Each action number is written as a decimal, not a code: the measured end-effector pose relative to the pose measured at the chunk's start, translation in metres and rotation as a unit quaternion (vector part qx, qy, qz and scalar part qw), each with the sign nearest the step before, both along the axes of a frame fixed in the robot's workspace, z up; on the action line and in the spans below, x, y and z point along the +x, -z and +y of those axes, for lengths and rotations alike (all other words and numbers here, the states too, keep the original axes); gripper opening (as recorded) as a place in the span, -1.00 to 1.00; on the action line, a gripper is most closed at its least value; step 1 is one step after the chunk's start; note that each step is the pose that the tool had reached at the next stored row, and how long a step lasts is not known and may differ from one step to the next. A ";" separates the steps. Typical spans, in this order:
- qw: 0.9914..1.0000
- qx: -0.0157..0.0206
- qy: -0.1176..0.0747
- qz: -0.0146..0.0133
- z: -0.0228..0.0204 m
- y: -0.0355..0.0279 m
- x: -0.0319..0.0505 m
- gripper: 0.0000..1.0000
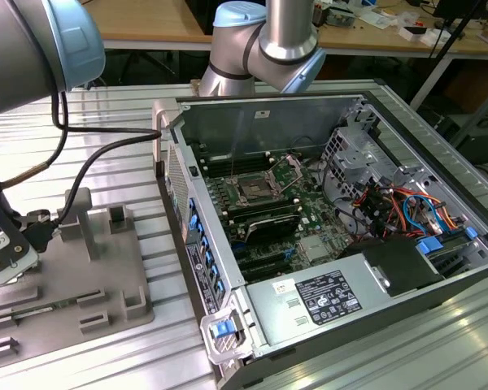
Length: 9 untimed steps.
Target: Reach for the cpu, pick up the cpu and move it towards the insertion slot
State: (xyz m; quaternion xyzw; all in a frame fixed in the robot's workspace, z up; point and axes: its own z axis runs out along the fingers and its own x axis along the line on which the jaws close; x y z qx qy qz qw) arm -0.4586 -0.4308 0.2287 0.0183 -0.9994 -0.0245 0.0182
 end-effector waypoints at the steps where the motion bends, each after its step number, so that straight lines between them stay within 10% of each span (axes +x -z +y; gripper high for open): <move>1: 1.000 0.000 0.000 0.000 0.0000 -0.0012 0.0000 0.09; 9: 1.000 0.000 0.000 0.000 0.0000 -0.0073 0.0005 0.09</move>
